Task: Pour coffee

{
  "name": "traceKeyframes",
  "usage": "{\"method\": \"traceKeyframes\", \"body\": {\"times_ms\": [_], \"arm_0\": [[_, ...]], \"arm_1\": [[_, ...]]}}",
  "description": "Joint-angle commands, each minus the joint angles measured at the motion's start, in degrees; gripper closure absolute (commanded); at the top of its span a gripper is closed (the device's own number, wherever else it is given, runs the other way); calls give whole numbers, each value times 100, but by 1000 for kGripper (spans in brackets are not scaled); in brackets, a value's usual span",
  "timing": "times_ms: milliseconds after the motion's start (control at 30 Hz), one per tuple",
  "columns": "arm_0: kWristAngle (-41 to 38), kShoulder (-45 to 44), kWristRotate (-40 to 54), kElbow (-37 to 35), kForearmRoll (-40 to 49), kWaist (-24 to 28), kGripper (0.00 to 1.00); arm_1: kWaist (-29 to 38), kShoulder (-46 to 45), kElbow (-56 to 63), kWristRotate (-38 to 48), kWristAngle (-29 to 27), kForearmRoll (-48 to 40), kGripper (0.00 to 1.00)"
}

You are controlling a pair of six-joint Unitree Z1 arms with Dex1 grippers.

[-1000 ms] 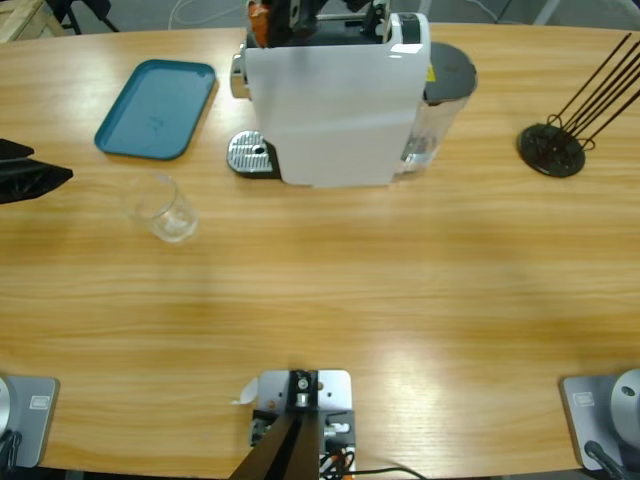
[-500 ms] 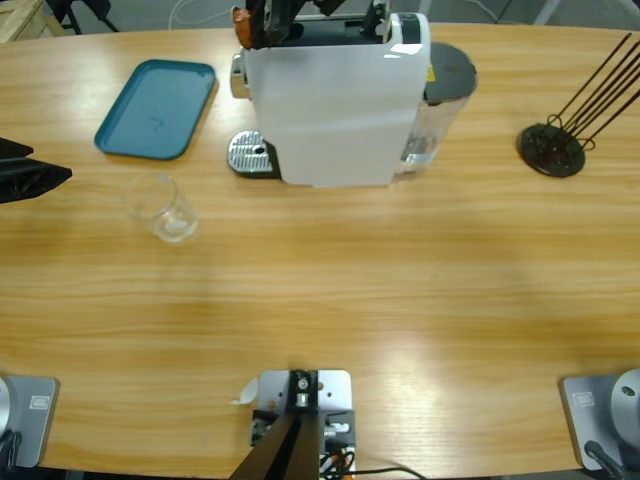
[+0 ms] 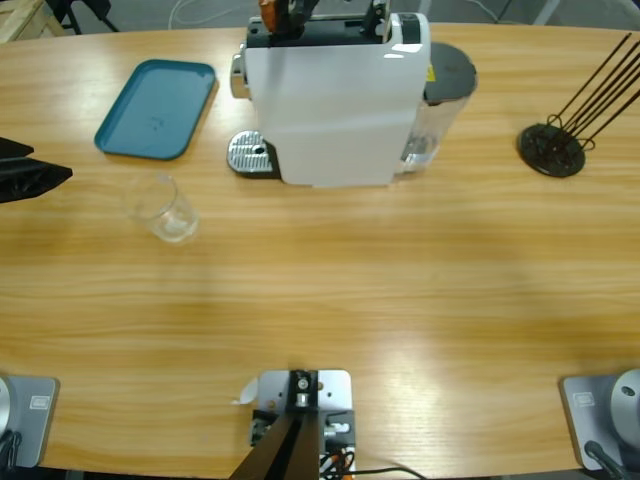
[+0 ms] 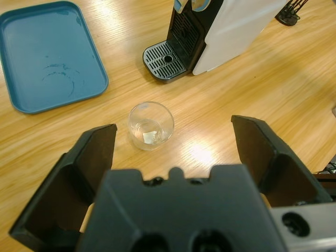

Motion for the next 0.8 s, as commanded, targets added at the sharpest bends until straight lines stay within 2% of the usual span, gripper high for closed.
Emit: {"method": "traceKeyframes", "body": {"times_ms": [33,800], "arm_0": [[68,-158,59,238,-72,-30,50],[142,-219,59,250,-130,-31,50]], "arm_1": [[-44,363,-81,-61,-28,36,1000],[-26,527,-129,-32,-28,98,999]]}}
